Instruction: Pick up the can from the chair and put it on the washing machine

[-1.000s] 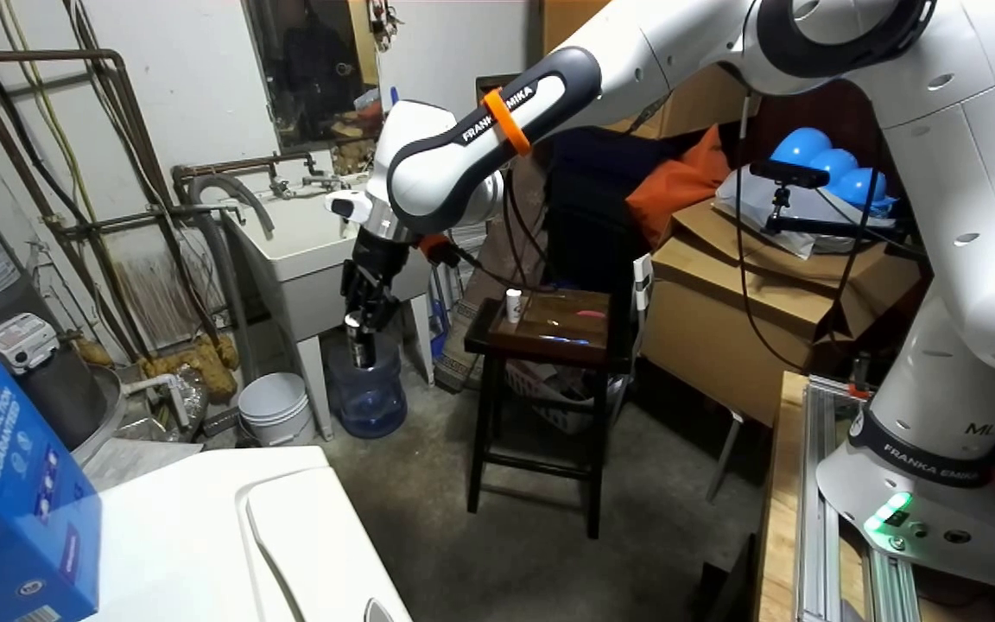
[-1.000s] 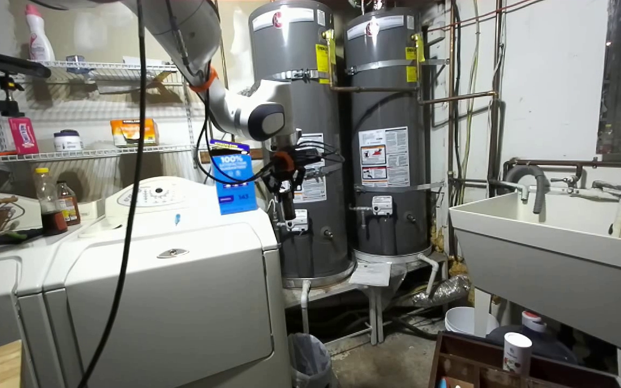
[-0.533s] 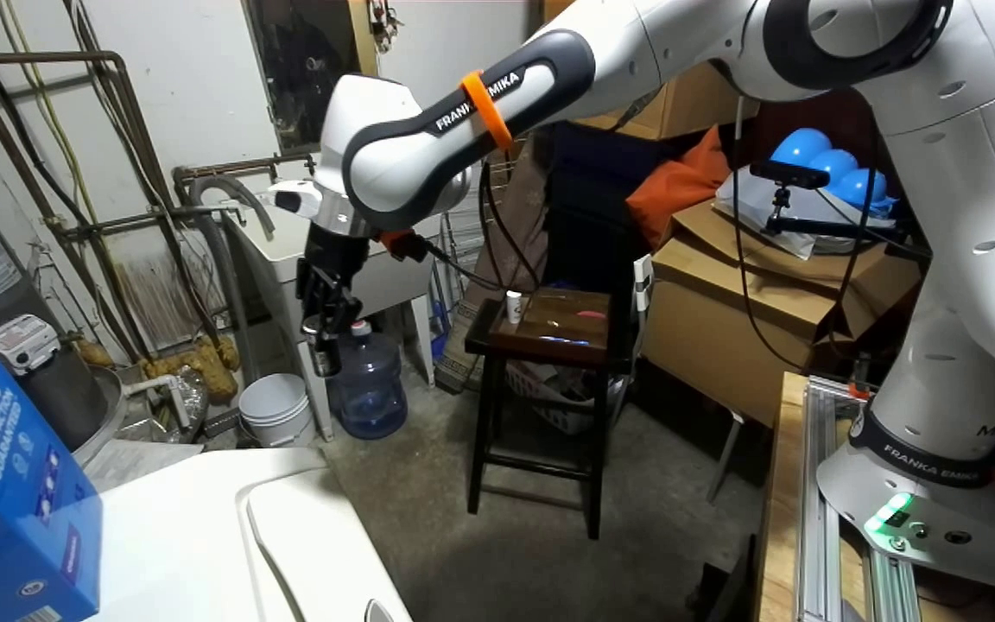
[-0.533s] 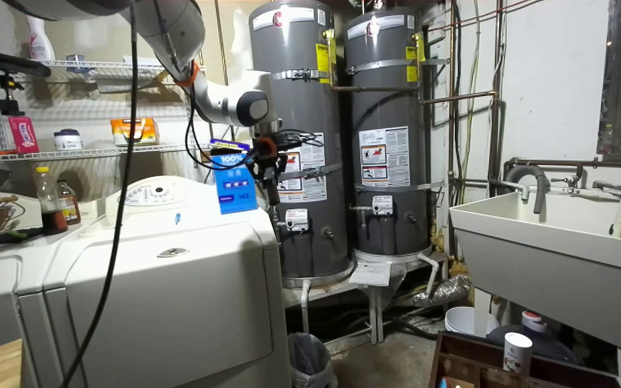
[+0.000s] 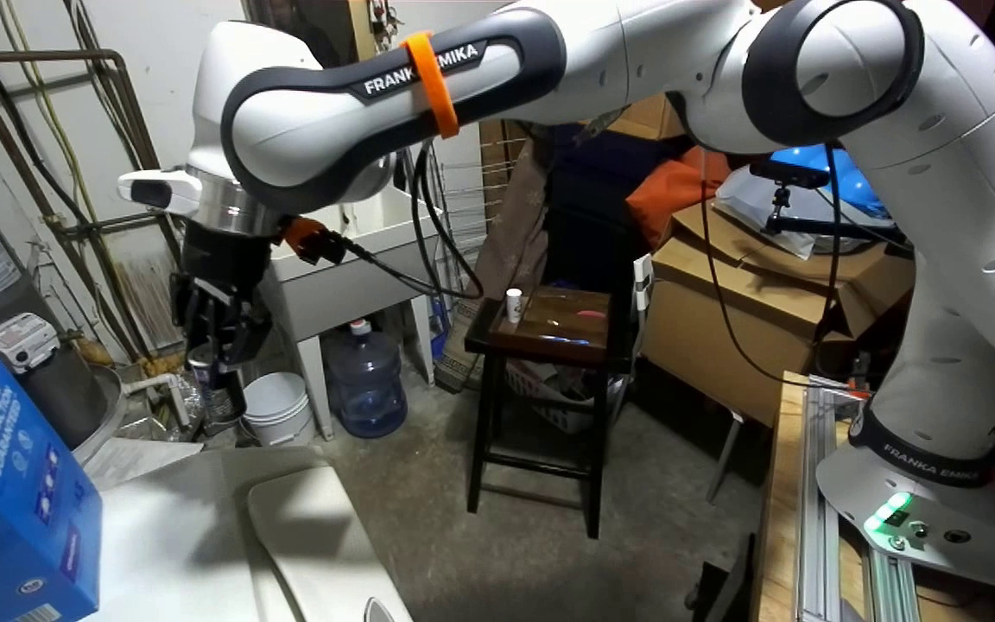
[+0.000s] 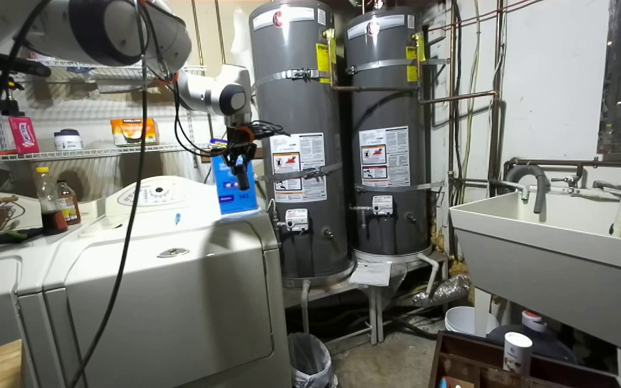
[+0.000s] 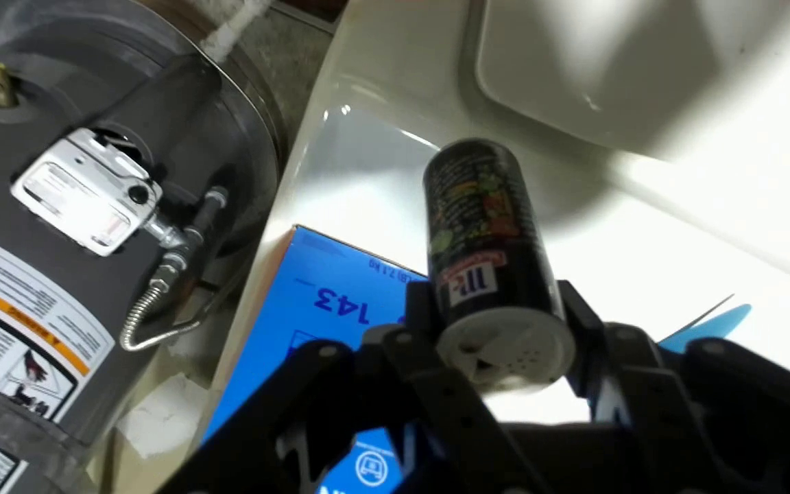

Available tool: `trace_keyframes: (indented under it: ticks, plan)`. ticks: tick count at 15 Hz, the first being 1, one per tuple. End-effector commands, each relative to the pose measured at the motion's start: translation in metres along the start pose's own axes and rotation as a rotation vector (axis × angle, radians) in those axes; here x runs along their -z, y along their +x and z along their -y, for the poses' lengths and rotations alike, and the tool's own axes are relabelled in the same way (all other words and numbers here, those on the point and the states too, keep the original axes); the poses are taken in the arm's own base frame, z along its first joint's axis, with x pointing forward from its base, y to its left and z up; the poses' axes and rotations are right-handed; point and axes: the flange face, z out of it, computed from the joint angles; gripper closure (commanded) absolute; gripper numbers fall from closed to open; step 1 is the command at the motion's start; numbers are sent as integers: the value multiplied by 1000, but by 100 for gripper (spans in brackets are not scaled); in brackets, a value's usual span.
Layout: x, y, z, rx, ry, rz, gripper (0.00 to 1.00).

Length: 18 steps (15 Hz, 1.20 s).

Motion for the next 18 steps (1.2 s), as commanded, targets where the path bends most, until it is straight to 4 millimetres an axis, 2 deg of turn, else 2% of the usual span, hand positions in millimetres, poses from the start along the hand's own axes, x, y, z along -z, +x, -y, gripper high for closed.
trace_keyframes:
  ticks: [1, 6, 7, 8, 10, 11, 18]
  plan:
    - [-22, 32, -7, 80, 7, -64, 80]
    - [-28, 73, -1, 94, -59, -147, 80]
    - [-26, 60, 2, 81, -47, -105, 80]
    - [-27, 64, 3, 85, -47, -109, 55]
    - [-28, 63, 4, 84, -46, -107, 55]
    - [-28, 61, 2, 81, -47, -107, 80]
    - [-85, 47, 12, -56, 48, -149, 80]
